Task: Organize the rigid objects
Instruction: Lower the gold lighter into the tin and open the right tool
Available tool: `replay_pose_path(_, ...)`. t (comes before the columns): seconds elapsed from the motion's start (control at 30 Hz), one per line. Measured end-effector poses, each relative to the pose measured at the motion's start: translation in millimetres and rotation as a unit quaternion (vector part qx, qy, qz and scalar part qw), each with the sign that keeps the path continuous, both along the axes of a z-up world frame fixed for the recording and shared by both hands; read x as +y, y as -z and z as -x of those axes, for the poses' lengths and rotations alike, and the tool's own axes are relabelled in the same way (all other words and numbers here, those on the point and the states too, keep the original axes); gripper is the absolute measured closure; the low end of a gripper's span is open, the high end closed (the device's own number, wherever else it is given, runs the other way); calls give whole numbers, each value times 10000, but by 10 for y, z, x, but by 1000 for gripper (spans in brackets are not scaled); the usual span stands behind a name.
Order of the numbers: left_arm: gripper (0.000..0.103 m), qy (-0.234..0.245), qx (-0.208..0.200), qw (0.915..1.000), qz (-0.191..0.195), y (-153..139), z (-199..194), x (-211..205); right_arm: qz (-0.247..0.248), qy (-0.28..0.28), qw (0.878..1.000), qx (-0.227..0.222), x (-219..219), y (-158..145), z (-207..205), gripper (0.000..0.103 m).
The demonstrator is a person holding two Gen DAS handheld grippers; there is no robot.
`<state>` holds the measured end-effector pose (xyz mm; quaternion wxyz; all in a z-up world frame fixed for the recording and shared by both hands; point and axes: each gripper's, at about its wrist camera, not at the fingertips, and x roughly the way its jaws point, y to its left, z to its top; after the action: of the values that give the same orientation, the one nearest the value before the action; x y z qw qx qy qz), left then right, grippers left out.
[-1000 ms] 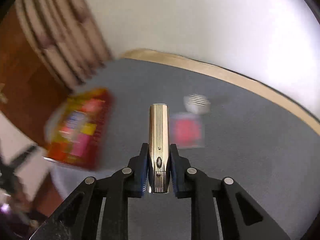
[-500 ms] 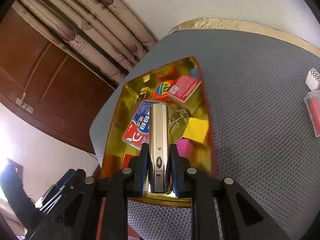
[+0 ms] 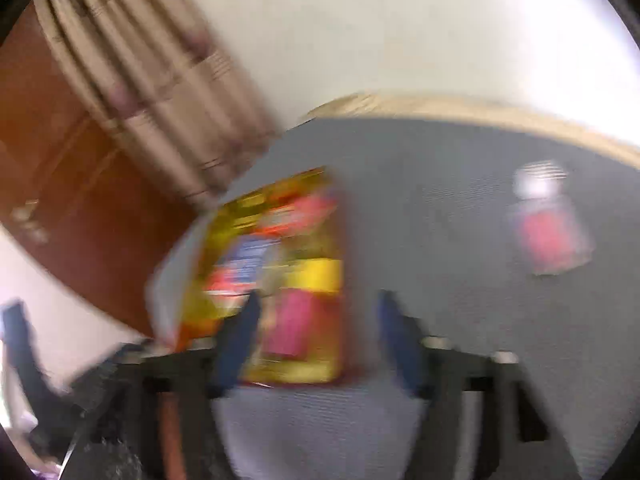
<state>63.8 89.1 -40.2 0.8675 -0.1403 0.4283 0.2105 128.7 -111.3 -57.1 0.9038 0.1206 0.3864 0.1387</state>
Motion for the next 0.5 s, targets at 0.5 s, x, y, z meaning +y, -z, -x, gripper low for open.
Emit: replay_pose_path(0.5, 54, 156, 300, 9994, -49, 105, -42, -128, 840, 484, 9941, 479, -835, 401, -365, 17)
